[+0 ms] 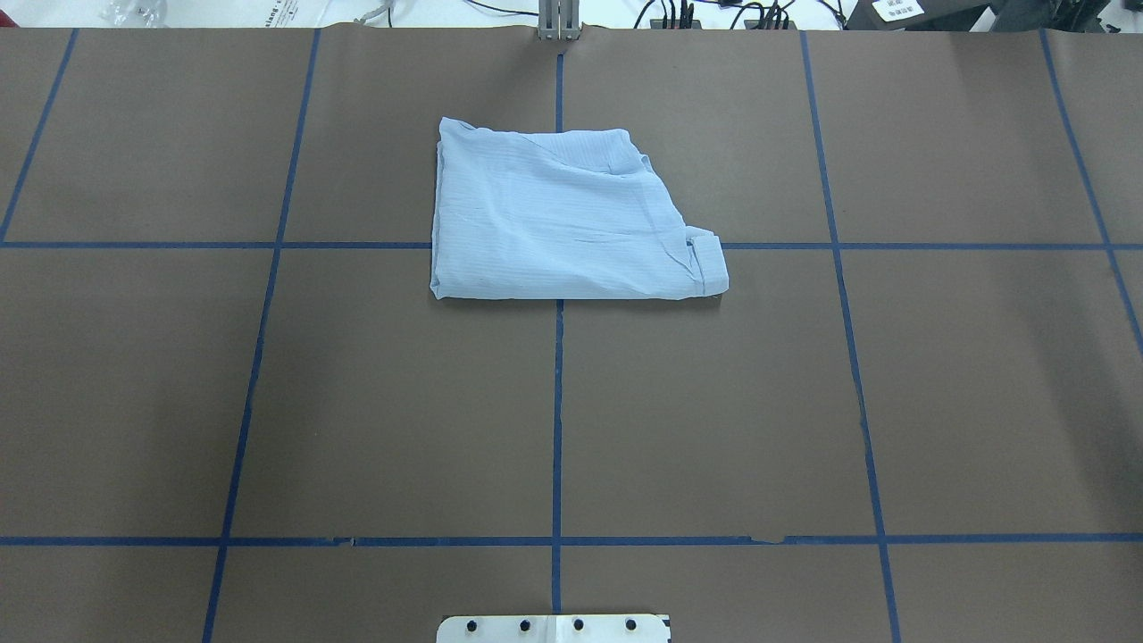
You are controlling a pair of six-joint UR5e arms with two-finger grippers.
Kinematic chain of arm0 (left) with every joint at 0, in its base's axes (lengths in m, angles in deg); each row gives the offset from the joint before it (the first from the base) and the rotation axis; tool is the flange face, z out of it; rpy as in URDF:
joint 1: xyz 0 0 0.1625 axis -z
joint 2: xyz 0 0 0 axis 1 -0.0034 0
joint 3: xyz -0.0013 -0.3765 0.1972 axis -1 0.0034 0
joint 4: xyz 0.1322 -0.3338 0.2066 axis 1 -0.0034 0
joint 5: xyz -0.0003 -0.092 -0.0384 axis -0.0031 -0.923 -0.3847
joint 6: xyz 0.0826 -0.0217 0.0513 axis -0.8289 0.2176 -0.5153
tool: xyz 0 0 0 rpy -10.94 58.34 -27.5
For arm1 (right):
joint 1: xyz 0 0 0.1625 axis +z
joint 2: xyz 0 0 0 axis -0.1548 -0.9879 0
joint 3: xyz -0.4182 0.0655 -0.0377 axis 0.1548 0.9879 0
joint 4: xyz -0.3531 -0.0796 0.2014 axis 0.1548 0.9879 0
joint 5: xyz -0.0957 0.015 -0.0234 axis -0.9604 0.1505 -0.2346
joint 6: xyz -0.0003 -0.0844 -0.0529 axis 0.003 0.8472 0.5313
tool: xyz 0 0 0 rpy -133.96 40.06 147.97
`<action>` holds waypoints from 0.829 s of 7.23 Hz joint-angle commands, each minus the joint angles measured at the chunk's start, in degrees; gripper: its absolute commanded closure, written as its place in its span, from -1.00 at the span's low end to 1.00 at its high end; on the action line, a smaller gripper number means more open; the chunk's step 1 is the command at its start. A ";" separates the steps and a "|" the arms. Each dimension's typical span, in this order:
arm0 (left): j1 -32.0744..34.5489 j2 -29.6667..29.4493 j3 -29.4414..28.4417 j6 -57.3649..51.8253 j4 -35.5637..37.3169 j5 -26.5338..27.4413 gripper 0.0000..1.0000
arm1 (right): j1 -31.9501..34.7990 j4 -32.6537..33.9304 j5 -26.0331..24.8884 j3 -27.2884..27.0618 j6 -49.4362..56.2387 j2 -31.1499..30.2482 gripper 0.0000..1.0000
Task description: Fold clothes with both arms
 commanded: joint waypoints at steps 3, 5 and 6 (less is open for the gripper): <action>0.12 0.58 -7.39 -0.17 -0.65 0.16 -1.00 | -0.06 -2.10 0.07 0.93 -0.23 -0.94 -1.00; 2.04 0.50 -7.32 -0.09 -0.56 -0.10 -1.00 | -0.06 -2.18 -0.10 0.93 -0.23 -1.20 -1.00; 3.88 0.15 -7.05 -0.09 -0.21 -0.19 -1.00 | -0.06 -2.18 -0.45 1.54 -0.23 -1.20 -1.00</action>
